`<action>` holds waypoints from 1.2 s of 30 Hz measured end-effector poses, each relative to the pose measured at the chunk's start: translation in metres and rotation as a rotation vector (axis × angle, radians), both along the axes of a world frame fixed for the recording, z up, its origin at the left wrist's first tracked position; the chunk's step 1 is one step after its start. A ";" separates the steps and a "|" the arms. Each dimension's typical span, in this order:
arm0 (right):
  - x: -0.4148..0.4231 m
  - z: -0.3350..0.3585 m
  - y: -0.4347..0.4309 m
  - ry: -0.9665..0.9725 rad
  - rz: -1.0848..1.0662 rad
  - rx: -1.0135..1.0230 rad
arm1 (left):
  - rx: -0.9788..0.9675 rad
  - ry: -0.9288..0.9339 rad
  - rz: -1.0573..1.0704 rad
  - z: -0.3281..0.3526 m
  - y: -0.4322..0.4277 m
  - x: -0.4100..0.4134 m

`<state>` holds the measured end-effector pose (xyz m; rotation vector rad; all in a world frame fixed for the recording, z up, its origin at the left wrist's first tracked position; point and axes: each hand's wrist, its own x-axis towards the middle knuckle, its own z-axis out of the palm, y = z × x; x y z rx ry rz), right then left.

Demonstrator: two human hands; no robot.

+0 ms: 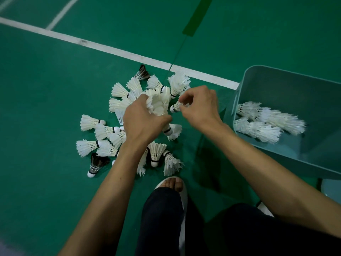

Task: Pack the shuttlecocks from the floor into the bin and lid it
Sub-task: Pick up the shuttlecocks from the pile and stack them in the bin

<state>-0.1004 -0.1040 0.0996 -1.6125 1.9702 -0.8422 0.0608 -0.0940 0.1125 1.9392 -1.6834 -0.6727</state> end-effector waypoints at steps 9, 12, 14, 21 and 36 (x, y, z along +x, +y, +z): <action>-0.075 0.082 0.006 -0.217 -0.222 -0.235 | 0.261 0.704 -0.220 0.048 -0.005 -0.068; -0.123 0.090 0.030 -0.271 -0.378 -0.231 | 0.323 0.803 -0.265 0.060 -0.002 -0.107; -0.162 0.086 0.052 -0.245 -0.478 -0.156 | 0.349 0.775 -0.319 0.065 0.003 -0.138; -0.255 0.036 0.129 0.082 -0.630 0.356 | 0.451 0.621 -0.447 0.046 0.033 -0.246; -0.282 -0.034 0.096 -0.153 -0.813 0.615 | 0.613 0.431 -0.300 -0.022 0.006 -0.290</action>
